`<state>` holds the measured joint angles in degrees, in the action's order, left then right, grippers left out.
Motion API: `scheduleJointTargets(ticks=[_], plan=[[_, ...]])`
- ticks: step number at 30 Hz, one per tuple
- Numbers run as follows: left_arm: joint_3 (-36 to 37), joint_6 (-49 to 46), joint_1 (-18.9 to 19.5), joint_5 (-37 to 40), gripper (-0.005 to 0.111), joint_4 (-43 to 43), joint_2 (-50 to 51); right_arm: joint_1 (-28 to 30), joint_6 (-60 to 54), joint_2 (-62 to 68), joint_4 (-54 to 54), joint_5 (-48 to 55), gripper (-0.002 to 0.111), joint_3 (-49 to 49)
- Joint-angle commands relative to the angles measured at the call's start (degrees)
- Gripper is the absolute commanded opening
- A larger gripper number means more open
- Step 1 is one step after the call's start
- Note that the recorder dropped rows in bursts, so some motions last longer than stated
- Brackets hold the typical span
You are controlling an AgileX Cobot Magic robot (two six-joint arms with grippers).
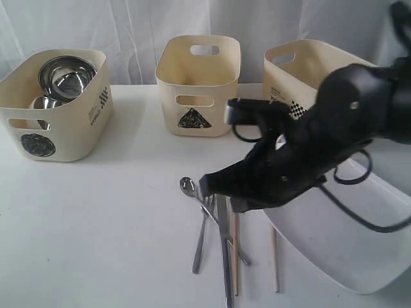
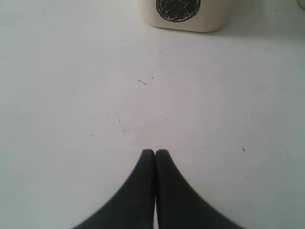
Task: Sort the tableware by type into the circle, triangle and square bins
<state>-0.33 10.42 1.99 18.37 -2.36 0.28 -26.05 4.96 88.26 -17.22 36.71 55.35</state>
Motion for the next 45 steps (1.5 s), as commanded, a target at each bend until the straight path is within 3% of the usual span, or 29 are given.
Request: scheduleJointTargets(ticks=[1, 13, 23, 35, 41, 45], plan=[[0.33, 0.04, -0.41, 0.19, 0.000, -0.10, -0.28, -0.73, 0.47, 7.40, 0.25, 0.78, 0.000, 4.16], [0.33, 0.04, -0.41, 0.19, 0.000, -0.10, -0.28, -0.73, -4.96, 11.41, 3.81, -3.56, 0.002, 4.85], [0.33, 0.04, -0.41, 0.19, 0.000, -0.10, -0.28, -0.73, -6.02, 14.77, 4.03, -2.52, 0.044, 4.85], [0.33, 0.04, -0.41, 0.08, 0.000, -0.10, -0.28, -0.73, -1.73, 21.32, 4.03, -2.64, 0.042, 4.85], [0.33, -0.08, -0.41, 0.07, 0.000, -0.10, -0.28, -0.73, -1.73, 21.62, 3.79, -3.48, 0.004, 4.85], [0.33, -0.08, -0.41, 0.07, 0.000, -0.10, -0.28, -0.73, -1.73, 20.94, 3.57, -3.08, 0.000, 5.35]])
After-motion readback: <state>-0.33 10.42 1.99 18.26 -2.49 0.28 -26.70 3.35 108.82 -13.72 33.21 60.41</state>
